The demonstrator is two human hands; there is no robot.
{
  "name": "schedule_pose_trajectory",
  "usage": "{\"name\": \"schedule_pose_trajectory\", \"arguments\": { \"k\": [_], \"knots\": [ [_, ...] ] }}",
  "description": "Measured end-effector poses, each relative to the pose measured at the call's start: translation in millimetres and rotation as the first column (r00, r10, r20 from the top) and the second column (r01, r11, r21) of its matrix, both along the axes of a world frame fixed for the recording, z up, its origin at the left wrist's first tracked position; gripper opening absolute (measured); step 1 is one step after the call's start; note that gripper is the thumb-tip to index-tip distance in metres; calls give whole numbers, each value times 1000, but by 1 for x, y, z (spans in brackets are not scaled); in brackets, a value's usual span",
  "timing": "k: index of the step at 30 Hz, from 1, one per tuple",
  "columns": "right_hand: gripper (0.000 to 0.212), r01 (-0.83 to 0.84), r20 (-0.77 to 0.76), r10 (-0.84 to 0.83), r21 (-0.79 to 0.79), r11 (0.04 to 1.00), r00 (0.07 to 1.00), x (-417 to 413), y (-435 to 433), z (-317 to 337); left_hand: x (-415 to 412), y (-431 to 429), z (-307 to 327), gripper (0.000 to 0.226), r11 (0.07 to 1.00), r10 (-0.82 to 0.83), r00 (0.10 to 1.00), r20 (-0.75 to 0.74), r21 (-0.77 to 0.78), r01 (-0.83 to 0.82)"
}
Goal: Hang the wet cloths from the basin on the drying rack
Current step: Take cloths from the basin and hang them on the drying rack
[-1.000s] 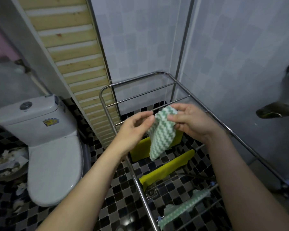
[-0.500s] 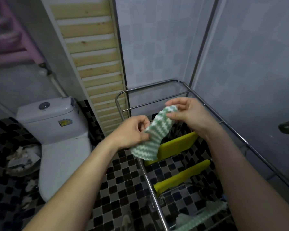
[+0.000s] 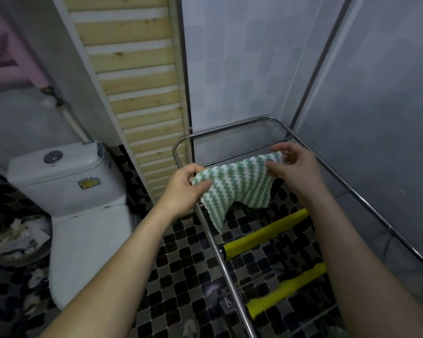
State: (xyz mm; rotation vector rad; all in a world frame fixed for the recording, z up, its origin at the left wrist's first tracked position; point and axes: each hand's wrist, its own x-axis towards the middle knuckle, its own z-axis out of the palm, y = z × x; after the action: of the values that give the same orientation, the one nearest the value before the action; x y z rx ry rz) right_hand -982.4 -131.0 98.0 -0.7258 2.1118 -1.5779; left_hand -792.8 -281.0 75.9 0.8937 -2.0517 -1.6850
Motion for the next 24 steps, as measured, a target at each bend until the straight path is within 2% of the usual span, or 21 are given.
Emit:
{"name": "schedule_pose_trajectory", "arguments": {
  "k": [2, 6, 8, 10, 12, 14, 16, 19, 24],
  "knots": [
    [32, 38, -8, -38, 83, 996, 999, -8, -17, -14, -10, -9, -14, 5, 999, 50, 996, 75, -3, -50],
    [42, 26, -42, -15, 283, 959, 999, -16, -48, -47, -26, -29, -47, 8, 981, 154, 967, 205, -145, -126],
    [51, 20, -48, -5, 310, 951, 999, -16, -59, -62, -32, -37, -57, 8, 973, 181, 957, 227, -185, -140],
    [60, 1, -46, 12, 279, 960, 999, -15, -67, -71, -36, -42, -61, 20, 964, 196, 947, 254, -226, -139],
    [63, 56, -104, -25, 305, 951, 994, -16, -71, -79, -37, -46, -65, 28, 934, 205, 930, 305, -345, -93],
    [53, 229, -190, -170, 355, 907, 967, -17, -66, -88, -33, -46, -70, 29, 899, 171, 922, 348, -437, -2],
    [35, 345, -171, -302, 378, 859, 938, -16, -57, -94, -26, -41, -72, 24, 897, 66, 907, 415, -423, 129],
    [20, 306, -45, -317, 416, 856, 947, -13, -47, -102, -17, -33, -75, 24, 872, -73, 867, 492, -391, 295],
    [15, 178, 16, -211, 474, 862, 977, -14, -46, -106, -16, -29, -76, 15, 807, -84, 868, 489, -478, 347]
  ]
}}
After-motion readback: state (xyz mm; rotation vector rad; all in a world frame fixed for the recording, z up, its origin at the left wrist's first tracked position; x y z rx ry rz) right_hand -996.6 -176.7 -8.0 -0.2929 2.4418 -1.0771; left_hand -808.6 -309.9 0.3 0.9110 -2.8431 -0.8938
